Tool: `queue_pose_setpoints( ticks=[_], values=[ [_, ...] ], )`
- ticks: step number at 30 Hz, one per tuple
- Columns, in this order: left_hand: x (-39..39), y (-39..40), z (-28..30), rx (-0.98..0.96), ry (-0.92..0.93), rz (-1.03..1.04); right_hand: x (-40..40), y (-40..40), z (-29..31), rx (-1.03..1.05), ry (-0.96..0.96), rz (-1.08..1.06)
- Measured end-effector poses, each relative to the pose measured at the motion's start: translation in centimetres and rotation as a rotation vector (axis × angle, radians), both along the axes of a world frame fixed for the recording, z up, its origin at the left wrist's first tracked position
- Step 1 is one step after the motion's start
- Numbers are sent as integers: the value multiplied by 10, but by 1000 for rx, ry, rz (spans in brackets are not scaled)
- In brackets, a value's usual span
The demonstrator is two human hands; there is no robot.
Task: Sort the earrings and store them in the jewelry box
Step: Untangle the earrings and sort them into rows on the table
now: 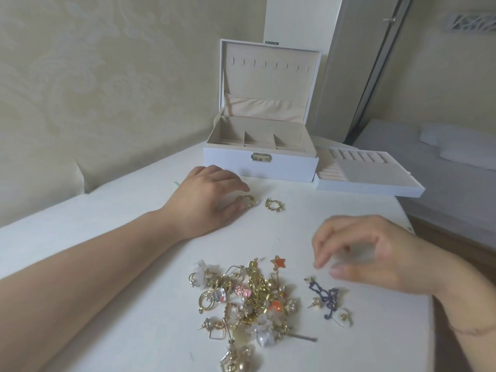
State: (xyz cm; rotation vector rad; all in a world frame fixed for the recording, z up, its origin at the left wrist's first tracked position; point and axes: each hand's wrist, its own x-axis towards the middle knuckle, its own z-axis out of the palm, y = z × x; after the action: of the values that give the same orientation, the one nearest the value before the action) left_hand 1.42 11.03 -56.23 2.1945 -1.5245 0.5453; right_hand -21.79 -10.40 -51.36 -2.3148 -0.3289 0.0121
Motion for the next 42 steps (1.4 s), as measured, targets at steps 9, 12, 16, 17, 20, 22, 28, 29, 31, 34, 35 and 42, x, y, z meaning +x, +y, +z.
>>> queue_pose_setpoints(
  ticks=[9, 12, 16, 17, 20, 22, 28, 29, 31, 34, 35, 42],
  values=[
    [0, 0, 0, -2, 8, 1, -5, -8, -13, -125, 145, 20],
    [0, 1, 0, 3, 12, 2, -2, -9, -16, -81, 113, 3],
    [-1, 0, 1, 7, 8, 8, 2, -13, -22, 144, 38, -71],
    [-1, 0, 2, 5, 5, 8, 4, -16, -23, 164, -6, -108],
    [-1, 0, 2, 2, 5, 10, 15, -22, -22, 192, -108, -255],
    [-2, 0, 2, 4, 10, 13, 32, -25, -21, 194, -143, -416],
    [-2, 1, 2, 4, 22, 13, 76, -26, -34, -209, -167, -744],
    [-2, 1, 2, 3, 21, 14, 76, -26, -37, -213, -173, -752],
    [-1, 1, 2, 5, 22, 13, 74, -25, -40, -228, -196, -752],
    [0, 0, 2, 12, 20, 8, 69, -25, -42, -212, -236, -720],
    [0, 0, 1, 11, 20, 6, 66, -25, -41, -198, -255, -705],
    [0, 0, 1, 16, 31, 6, 15, -5, -6, -70, 51, -188]
  ],
)
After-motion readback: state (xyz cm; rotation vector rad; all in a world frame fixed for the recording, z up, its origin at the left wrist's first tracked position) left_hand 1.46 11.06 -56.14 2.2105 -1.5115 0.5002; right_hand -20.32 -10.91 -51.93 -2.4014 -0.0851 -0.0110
